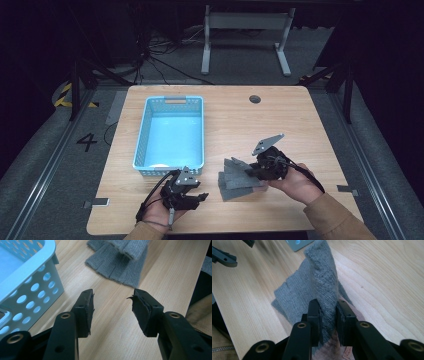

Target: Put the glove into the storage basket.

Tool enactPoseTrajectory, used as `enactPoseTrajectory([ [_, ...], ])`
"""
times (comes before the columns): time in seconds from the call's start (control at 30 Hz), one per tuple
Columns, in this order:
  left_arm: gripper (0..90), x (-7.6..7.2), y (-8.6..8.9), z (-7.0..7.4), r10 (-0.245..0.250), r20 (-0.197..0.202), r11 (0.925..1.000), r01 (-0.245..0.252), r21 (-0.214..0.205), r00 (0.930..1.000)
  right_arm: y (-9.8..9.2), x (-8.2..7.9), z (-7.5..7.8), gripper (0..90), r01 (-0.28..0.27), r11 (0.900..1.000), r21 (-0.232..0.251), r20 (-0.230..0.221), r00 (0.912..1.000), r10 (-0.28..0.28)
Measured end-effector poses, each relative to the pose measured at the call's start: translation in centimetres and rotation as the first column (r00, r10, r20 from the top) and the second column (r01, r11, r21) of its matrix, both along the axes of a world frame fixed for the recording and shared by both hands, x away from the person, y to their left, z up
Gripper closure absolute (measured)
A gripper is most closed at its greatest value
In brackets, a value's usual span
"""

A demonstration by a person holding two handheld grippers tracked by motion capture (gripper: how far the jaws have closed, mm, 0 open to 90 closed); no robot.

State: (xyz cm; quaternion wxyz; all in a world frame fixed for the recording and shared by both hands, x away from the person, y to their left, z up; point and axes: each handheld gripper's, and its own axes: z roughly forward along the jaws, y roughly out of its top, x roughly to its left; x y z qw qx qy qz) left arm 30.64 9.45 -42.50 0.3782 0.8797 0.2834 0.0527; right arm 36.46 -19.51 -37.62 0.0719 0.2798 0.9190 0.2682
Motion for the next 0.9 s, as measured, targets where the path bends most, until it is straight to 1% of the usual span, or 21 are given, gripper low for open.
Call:
enactPoseTrajectory([
  [0.23,52.2,0.0,-0.1,0.0,-0.004,-0.003,1.0,0.004,0.001,1.0,0.6,-0.2,-0.7,75.5,-0.025,0.9995,-0.019,-0.012,0.9996,0.025],
  [0.33,52.2,0.0,0.0,0.0,-0.003,-0.003,1.0,0.003,0.003,1.0,0.8,-0.2,-1.0,75.5,-0.027,0.9993,-0.027,-0.017,0.9995,0.027],
  [0.6,52.2,0.0,0.0,0.0,-0.004,-0.003,1.0,0.004,0.005,1.0,1.3,-0.4,-1.3,75.3,-0.058,0.9975,-0.042,-0.018,0.9982,0.057],
  [0.9,52.2,0.0,-0.1,0.0,-0.005,-0.005,1.0,0.005,0.006,1.0,1.7,-0.3,-2.0,74.7,-0.07,0.9967,-0.041,-0.024,0.9974,0.069],
])
